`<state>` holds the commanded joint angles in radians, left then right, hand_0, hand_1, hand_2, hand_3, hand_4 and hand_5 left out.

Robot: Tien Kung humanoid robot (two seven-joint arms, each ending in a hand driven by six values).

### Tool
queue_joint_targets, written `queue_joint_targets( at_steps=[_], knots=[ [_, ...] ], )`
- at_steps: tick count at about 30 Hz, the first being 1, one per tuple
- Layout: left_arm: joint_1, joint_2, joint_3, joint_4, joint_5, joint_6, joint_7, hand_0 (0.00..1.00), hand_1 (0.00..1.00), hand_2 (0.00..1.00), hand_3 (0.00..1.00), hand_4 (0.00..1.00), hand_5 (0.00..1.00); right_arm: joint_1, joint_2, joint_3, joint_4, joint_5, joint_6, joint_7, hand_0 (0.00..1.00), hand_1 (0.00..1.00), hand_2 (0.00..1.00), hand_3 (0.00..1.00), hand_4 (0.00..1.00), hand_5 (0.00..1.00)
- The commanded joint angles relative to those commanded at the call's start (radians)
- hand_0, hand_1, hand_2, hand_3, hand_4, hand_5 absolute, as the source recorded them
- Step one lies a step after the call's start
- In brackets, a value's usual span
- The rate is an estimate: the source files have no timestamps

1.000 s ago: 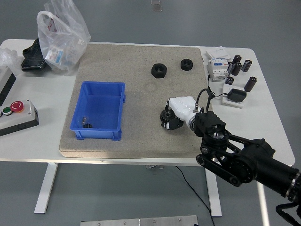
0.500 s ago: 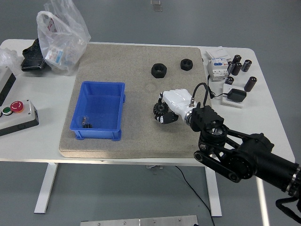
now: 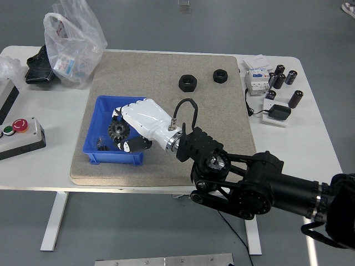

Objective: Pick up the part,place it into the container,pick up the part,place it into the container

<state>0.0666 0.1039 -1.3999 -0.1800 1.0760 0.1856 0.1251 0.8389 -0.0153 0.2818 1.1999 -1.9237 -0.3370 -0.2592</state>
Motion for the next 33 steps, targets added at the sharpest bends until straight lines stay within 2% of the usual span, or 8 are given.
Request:
queue_joint_targets(
  at_steps=[5,10,11,16,17,22,23,33],
  knots=[
    [-0.001,0.0,-0.001,0.0,0.002,0.0,0.001,0.655,0.632,0.612,0.689,0.662,0.238,-0.005,0.012,-0.018,-0.035,0.039,-0.029,0.018,0.333,0.475,0.397,0.57,0.343,0.002],
    [-0.005,0.0,0.001,0.0,0.001,0.001,-0.003,0.655,0.632,0.612,0.689,0.662,0.238,-0.011,0.015,-0.018,-0.068,0.072,-0.045,0.032,0.333,0.475,0.397,0.57,0.343,0.002],
    [-0.005,0.0,0.001,0.0,0.001,0.001,-0.003,0.655,0.632,0.612,0.688,0.663,0.239,-0.012,0.015,-0.017,-0.07,0.077,-0.048,0.034,0.361,0.541,0.631,0.657,0.399,0.195],
    [-0.005,0.0,0.002,0.0,0.0,0.001,-0.004,0.655,0.632,0.612,0.688,0.663,0.239,-0.013,0.015,-0.017,-0.069,0.083,-0.048,0.027,0.361,0.541,0.631,0.657,0.399,0.195],
    [-0.006,0.0,0.002,0.0,-0.001,0.001,-0.004,0.655,0.632,0.612,0.688,0.662,0.239,-0.013,0.015,-0.018,-0.069,0.083,-0.046,0.024,0.385,0.614,0.749,0.743,0.523,0.198],
    [-0.008,0.0,0.002,0.0,-0.003,0.001,-0.006,0.655,0.632,0.612,0.688,0.662,0.239,-0.013,0.015,-0.022,-0.067,0.076,-0.031,0.01,0.385,0.614,0.749,0.743,0.523,0.198],
    [-0.007,0.001,0.002,0.0,-0.003,0.001,-0.006,0.654,0.632,0.612,0.688,0.661,0.239,-0.013,0.015,-0.022,-0.068,0.074,-0.028,0.007,0.398,0.629,0.774,0.826,0.761,0.329],
    [-0.005,0.003,-0.001,0.0,0.002,0.001,-0.006,0.654,0.632,0.612,0.689,0.662,0.237,-0.035,0.004,0.035,-0.062,0.043,-0.02,-0.009,0.392,0.633,0.779,0.829,0.778,0.322]
  ],
)
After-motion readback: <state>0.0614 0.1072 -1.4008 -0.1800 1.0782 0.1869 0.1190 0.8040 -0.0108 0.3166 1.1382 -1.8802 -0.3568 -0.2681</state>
